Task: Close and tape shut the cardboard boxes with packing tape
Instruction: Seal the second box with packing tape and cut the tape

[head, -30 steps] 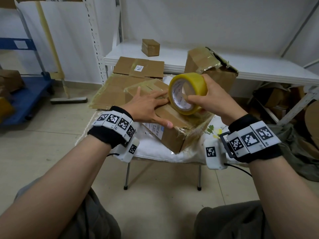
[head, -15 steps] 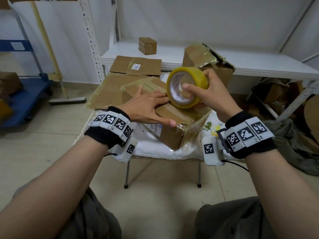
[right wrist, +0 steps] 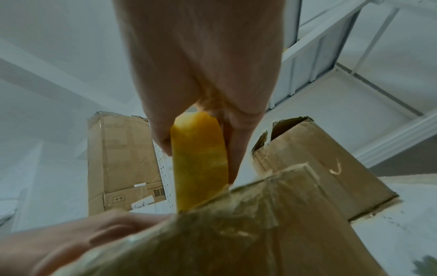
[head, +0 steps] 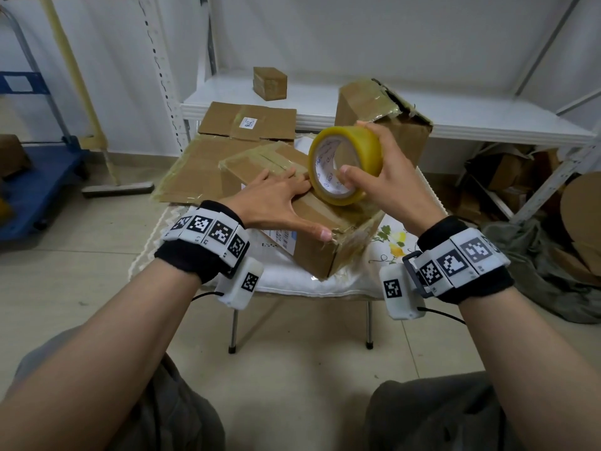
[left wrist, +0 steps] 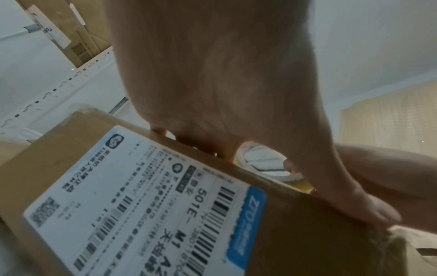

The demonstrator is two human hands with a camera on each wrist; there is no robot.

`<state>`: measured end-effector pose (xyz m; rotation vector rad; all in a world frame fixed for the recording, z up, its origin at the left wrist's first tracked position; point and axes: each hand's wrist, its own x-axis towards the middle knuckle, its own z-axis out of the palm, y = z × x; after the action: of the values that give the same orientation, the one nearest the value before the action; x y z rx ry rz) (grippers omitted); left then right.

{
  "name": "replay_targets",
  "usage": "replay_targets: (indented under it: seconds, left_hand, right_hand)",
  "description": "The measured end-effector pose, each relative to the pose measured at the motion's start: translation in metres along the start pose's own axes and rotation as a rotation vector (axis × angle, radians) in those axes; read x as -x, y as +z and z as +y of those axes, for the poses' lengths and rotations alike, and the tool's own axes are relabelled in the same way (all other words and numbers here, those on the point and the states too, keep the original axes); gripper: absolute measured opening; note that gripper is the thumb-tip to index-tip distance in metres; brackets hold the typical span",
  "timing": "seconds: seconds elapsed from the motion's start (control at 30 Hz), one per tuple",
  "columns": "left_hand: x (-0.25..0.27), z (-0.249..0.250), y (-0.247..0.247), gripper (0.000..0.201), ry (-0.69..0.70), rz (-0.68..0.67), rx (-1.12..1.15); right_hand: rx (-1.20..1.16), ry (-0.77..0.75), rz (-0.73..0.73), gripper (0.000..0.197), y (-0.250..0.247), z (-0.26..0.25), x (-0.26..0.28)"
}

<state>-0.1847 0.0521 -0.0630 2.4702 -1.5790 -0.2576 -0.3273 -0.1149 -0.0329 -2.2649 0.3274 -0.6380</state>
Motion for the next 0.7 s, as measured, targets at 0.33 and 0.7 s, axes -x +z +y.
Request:
replay_targets:
  seconds: [0.33, 0.7]
  left_hand:
    - [-0.002, -0.004, -0.001, 0.127, -0.027, -0.031, -0.008]
    - [0.003, 0.002, 0.003, 0.111, 0.074, -0.029, -0.035]
  right_hand:
    - [0.064, 0.064, 0.007, 0.057, -0.025, 0.000, -0.006]
    - [0.001, 0.084, 0.022, 0.047, -0.021, -0.001, -0.008]
